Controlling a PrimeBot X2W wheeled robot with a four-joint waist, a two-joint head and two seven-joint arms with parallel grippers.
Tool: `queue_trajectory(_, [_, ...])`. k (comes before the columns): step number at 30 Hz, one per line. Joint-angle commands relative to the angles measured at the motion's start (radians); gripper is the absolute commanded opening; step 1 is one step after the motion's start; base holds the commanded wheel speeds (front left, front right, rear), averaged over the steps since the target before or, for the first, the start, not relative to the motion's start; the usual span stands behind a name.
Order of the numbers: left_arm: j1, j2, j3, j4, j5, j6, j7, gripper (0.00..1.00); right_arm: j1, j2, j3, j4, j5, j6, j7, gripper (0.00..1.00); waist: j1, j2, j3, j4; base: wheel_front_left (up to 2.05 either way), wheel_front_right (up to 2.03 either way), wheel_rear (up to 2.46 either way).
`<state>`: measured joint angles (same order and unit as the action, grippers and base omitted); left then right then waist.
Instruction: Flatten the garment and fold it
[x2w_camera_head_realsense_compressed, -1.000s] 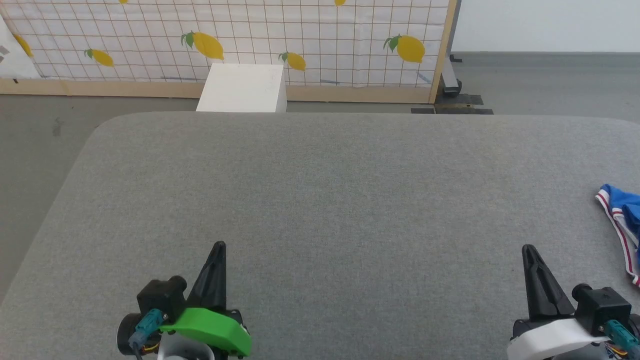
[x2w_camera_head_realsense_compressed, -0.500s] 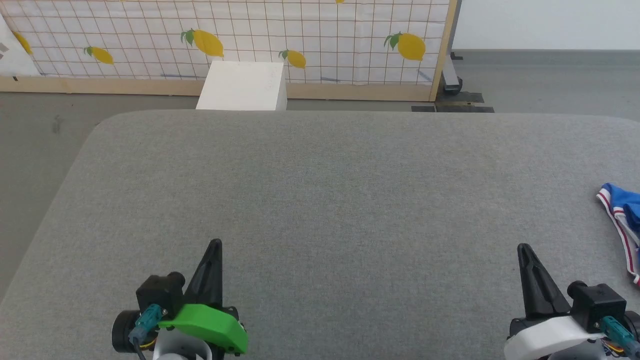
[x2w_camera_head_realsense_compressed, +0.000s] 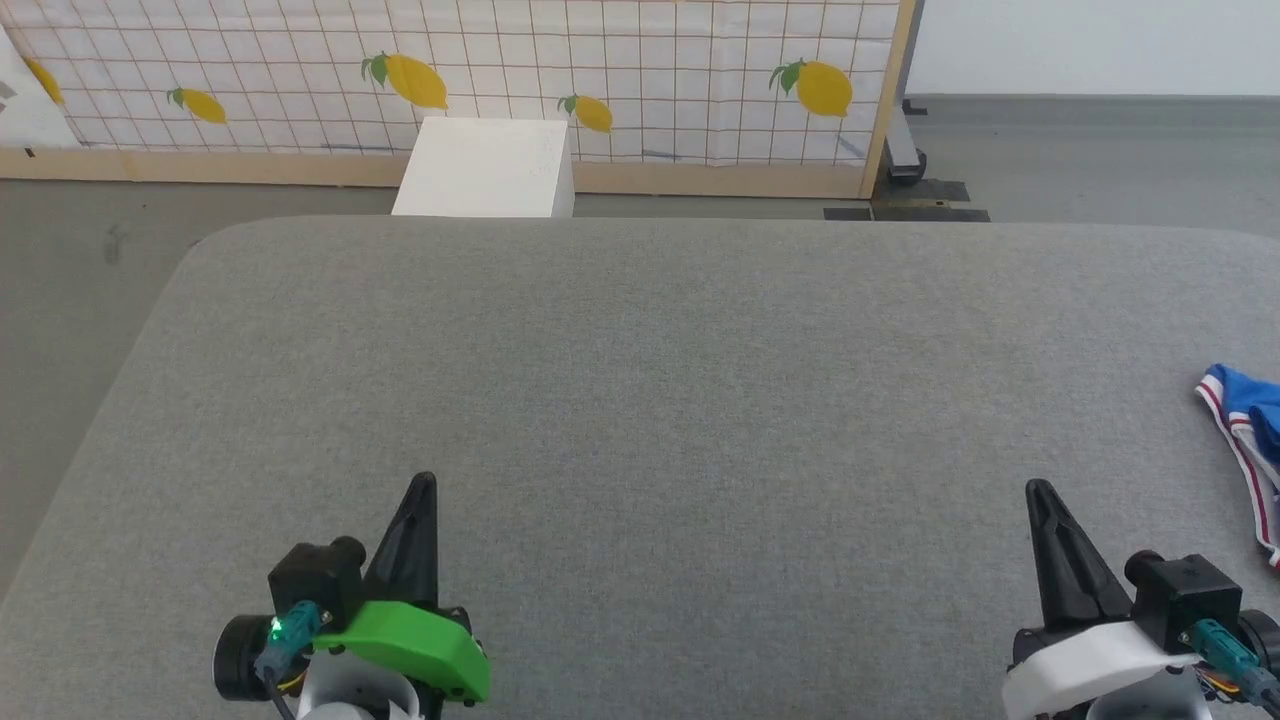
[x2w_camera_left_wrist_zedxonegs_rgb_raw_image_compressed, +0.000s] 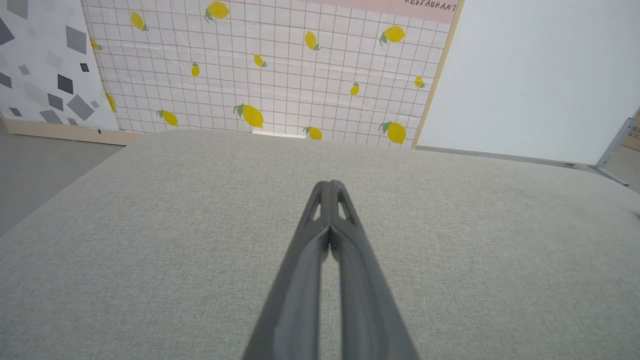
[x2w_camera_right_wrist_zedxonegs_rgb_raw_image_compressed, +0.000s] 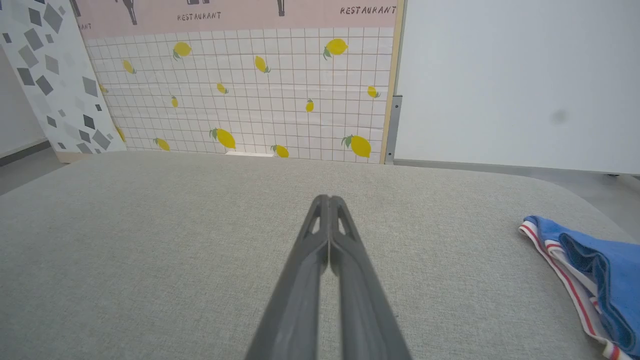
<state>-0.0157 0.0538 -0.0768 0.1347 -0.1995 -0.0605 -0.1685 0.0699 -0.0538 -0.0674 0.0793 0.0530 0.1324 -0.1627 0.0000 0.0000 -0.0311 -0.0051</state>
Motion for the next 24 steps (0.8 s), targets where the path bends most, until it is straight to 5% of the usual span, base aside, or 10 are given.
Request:
queue_trajectory(1, [0.006, -0.001, 0.005, -0.008, 0.021, 0.006, 0.006, 0.00, -0.017, 0.001, 0.004, -0.009, -0.009, -0.001, 0.007, 0.00, 0.0000, 0.0000, 0.000, 0.000, 0.00, 0.00, 0.00])
queue_trajectory(24, [0.009, -0.002, 0.026, -0.044, 0.072, 0.021, 0.053, 0.00, -0.033, 0.002, 0.022, -0.029, -0.022, -0.001, 0.052, 0.00, 0.0000, 0.0000, 0.009, 0.002, 0.00, 0.00, 0.00])
